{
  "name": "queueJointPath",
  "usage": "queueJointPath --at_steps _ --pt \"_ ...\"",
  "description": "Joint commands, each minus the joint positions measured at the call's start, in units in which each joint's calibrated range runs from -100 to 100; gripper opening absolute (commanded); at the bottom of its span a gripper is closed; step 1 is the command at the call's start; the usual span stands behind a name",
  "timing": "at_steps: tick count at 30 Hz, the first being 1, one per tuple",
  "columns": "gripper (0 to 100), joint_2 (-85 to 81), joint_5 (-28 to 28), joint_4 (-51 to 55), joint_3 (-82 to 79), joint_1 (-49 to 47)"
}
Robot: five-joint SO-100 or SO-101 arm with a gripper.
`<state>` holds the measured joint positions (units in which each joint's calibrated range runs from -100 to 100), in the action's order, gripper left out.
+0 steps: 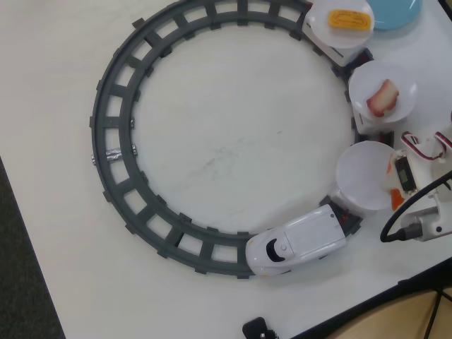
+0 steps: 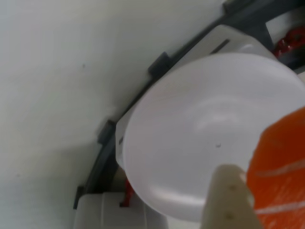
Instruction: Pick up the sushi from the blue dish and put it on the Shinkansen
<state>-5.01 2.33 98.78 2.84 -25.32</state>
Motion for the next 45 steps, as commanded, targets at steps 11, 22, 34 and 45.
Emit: queueJointPath --at_steps 11,22,34,45 --pt "2 -1.8 1.9 -6.1 0.1 -3.5" --pt "2 11.3 2.1 -13.5 0.4 -4.2" --pt "20 12.9 2.8 -14.3 0.3 -5.1" --pt "35 7.4 2.1 -13.2 4.0 -2.1"
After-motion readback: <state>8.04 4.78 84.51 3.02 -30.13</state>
